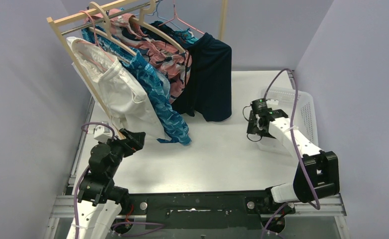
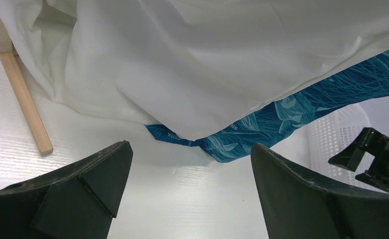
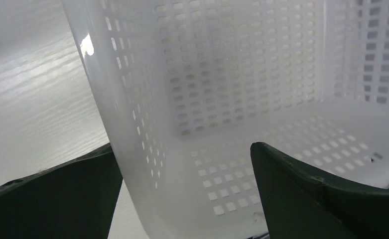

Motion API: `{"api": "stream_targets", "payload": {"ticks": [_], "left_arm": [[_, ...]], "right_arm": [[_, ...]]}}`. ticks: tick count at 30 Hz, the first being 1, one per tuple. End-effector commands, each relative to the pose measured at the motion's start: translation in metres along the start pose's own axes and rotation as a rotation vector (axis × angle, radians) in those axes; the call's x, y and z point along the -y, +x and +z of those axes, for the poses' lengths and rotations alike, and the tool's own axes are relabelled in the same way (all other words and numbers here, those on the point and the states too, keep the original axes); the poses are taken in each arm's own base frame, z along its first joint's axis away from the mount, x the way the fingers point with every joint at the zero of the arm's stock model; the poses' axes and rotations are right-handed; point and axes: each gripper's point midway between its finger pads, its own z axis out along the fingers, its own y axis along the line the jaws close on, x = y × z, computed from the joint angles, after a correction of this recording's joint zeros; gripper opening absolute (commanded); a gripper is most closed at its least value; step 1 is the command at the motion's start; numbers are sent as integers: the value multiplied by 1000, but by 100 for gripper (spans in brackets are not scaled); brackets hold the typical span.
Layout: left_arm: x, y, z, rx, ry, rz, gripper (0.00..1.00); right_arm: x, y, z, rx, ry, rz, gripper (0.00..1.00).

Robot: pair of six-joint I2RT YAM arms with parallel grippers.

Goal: Remove the shorts from the hanger
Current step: Move the basket to the center of the board.

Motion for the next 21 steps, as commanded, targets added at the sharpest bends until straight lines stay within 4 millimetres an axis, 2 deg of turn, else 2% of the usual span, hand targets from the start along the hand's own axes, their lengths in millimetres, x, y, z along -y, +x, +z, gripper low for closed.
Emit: {"api": "stream_targets", "payload": {"ticks": [1,3,10,14,17,21], "left_arm": [[7,-13,-2,40,11,-18,91],[8,-13,-3,42,14,-19,91],[13,-17,-3,50,31,-26,91],[15,-17,-4,33,25,-25,91],[19,-17,-5,13,35,7,91],[20,-26,-12,28,27,56,91]], "right_arm": [[43,-24,-16,108,104,71,98],[43,-30,-24,128,68,77,98],[4,-56,-74,253,-264,135,98],[-39,-64,-120,366,-608,161,98],[-69,-58,-154,439,-844,195,99],[-94,-43,-193,571,-1028,170,94]]}}
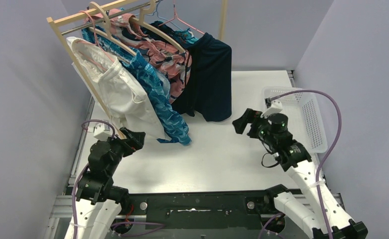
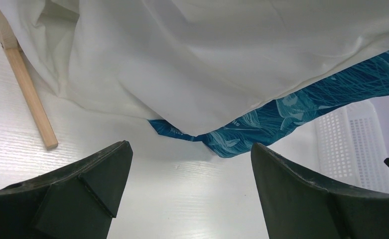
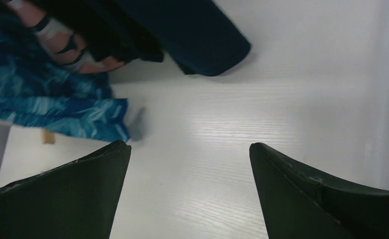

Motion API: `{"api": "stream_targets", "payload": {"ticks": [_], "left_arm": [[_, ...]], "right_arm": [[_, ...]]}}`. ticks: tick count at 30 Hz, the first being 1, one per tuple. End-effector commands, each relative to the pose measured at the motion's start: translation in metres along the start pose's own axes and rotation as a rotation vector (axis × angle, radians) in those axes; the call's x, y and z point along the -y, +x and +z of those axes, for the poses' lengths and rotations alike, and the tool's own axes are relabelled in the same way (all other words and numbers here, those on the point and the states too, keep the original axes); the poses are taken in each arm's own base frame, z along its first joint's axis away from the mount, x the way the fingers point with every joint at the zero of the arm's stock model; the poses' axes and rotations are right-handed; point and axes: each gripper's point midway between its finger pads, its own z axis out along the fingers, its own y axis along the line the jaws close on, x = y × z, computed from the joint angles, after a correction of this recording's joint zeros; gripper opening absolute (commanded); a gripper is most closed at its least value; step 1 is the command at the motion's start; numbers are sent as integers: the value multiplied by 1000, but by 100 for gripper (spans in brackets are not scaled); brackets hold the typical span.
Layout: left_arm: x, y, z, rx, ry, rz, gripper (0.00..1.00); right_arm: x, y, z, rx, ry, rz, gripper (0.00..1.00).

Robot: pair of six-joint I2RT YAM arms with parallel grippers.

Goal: Remove the shorts from the hanger
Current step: Move the basket to the center of the board, then pick up the hanger from the clothes rod.

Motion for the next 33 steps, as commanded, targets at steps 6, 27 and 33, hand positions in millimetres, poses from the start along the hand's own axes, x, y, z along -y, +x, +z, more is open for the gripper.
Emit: {"api": "stream_targets", "payload": {"ticks": [6,27,33], "left_arm": [[12,-40,-15,101,-6,107,95],[-41,-62,-22,260,-284,89,92],[-43,-63,-20,272,-291,88,89]], "right_arm": [[-116,9,-21,176,-469,-128,89],[-245,88,-35,175,-610,-588,97],[-278,78,-38,193,-671,-597,97]]}}
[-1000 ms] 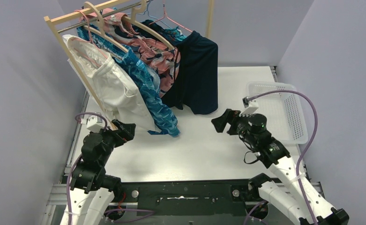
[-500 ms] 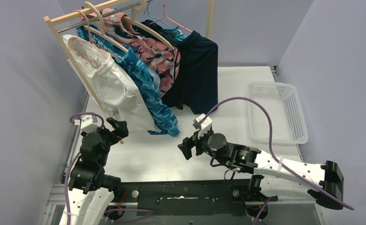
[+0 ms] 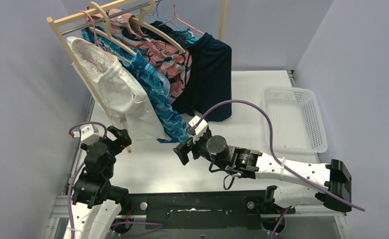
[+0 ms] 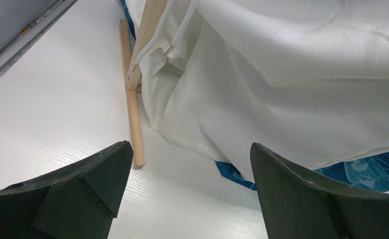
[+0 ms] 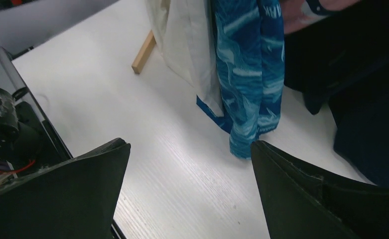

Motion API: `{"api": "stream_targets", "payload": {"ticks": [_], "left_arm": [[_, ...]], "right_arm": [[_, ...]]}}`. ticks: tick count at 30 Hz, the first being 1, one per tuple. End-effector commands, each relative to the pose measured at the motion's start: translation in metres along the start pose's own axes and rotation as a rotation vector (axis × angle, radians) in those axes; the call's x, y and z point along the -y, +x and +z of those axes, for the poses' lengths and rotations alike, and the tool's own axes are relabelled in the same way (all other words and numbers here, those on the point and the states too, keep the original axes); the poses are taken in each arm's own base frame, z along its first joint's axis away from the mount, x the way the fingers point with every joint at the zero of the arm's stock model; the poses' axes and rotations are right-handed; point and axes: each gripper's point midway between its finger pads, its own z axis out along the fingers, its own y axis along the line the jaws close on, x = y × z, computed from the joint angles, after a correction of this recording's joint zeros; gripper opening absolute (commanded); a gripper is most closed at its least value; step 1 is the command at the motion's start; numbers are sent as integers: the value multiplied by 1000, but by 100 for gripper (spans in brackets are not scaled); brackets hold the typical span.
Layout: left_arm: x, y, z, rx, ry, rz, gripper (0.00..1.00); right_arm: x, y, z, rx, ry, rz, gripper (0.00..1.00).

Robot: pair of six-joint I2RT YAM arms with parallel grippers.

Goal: Remove the shorts from the hanger
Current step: Pick up the hanger from the clothes rod.

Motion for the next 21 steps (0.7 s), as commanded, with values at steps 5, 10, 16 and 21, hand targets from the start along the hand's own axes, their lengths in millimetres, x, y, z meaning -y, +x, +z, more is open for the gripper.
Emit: {"api": "stream_targets", "payload": {"ticks": [5,10,16,21], "left_arm": [[1,-10,2,44,-9,-24,88],[-1,-14,-2,58,-17,-40,87],[-5,-19,-2,99,-35,-80,85],[-3,-18,-1,97,-22,-85,84]], "right_arm": [[-24,-85,12,172,-61,84,96],[-34,-113,16,187,-95,89,94],[-49,-162,24,221,-145,39,88],[-52,-194,49,190,-140,0,81]]}}
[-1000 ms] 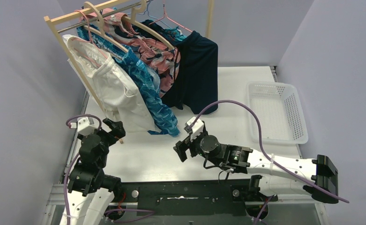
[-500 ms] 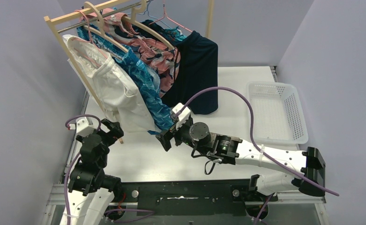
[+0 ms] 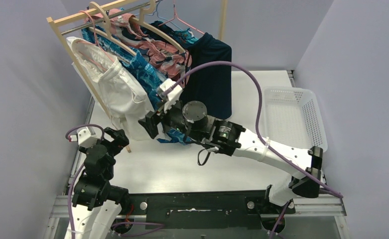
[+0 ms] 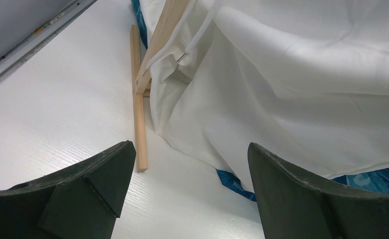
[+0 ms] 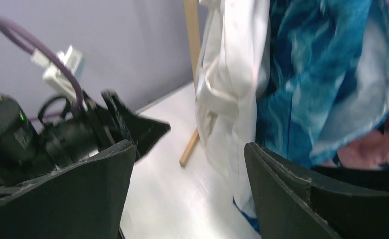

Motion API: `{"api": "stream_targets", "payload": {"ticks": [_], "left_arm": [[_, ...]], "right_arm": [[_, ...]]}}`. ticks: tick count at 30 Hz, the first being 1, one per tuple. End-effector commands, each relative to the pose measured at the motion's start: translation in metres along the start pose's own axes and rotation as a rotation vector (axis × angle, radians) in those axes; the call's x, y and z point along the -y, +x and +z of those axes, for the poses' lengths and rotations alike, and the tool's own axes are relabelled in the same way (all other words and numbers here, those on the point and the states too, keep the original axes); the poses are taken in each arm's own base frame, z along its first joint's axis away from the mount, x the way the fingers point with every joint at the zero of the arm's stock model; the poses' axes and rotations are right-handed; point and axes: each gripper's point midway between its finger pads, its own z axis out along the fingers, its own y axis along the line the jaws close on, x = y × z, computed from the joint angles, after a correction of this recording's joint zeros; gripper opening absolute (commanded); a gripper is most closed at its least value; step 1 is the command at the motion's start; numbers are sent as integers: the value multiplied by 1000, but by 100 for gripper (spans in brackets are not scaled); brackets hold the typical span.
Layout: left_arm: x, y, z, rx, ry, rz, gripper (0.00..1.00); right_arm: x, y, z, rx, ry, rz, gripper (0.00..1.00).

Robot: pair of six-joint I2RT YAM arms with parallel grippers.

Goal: Remove the shorts from the hanger
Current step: Pick up the hanger from the clothes rod.

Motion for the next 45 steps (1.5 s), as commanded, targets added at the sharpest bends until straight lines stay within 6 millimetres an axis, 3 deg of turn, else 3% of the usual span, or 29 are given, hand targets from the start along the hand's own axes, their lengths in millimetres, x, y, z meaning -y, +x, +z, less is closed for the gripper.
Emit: {"api": "stream_targets", "payload": {"ticks": [1,10,19,24,28,30,31,33,34,45], "left_arm": [[7,-11,0,45,21,-43,83],[9,-9,1,39,33,-45,84],[11,-6,4,32,40,-41,84],[11,-5,5,28,43,-38,84],[11,-4,5,28,42,-37,84],[12,-3,5,24,45,-35,83],[13,-3,5,22,50,-34,82],[14,-2,6,17,57,-29,81],[15,-2,6,15,59,-29,80],[16,-1,5,10,69,-22,80]], "right_arm": [[1,-32,21,1,-6,-41,81],[36,-46,68,-20,46,-35,73],[37,-81,95,43,-21,-69,62],[44,-66,120,38,-1,-81,55],[38,-58,134,38,-40,-85,46],[37,-61,136,53,-43,-92,43],[39,-66,136,67,-33,-96,37],[52,-73,135,94,46,-98,11],[60,-78,132,119,115,-97,4],[55,-144,105,386,189,-63,0]]}}
